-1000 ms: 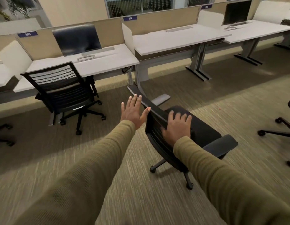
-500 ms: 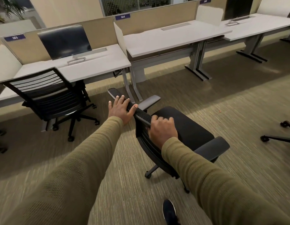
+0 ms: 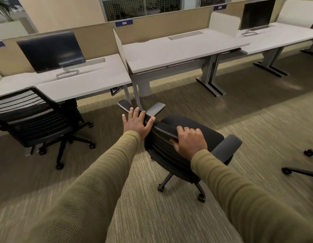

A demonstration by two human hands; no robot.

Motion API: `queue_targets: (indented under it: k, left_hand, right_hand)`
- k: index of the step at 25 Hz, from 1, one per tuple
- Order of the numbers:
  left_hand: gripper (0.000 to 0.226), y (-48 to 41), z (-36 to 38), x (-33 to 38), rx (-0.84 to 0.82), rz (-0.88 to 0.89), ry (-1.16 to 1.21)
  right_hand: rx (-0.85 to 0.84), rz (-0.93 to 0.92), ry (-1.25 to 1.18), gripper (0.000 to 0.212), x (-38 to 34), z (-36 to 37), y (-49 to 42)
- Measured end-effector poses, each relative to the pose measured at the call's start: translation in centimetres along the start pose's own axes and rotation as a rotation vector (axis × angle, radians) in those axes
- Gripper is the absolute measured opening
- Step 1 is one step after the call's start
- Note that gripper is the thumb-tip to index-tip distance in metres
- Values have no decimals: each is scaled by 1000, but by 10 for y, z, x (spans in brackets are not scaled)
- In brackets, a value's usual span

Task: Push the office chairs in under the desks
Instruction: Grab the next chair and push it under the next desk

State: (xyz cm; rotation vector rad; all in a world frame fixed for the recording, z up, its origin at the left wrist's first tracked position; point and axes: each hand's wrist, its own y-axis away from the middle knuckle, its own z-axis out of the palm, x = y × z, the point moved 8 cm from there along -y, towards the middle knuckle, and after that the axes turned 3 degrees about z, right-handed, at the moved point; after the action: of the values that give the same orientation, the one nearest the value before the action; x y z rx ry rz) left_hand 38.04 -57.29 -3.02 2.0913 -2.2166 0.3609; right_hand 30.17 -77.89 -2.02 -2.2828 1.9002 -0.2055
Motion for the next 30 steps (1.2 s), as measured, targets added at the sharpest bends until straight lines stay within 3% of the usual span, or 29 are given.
queue_targets:
  k: [5,13,16,19,24,30]
  left_hand:
    - [88,-85,19,41,-35,79,-17]
    - [106,-231,44,61,-19,-21,-86]
    - [112,-280,54,70,-39,-55,-121]
    - [115,-331,66,83,-73,-79,-198]
    - [113,-413,77,102,-81,-118,-231]
    - [114,-511,86,102,-81,-118,-207]
  right_hand:
    - [-61,68,-18,43,110,15,-86]
    - [-57,0,62,38,231,43,-239]
    - [-77,70,172,34,253,56,-294]
    - [-69,203,175,45,263,66,-345]
    - [-74,-47,14,81,233,106,-418]
    - [-85,-114,-117,87,268,131,-529]
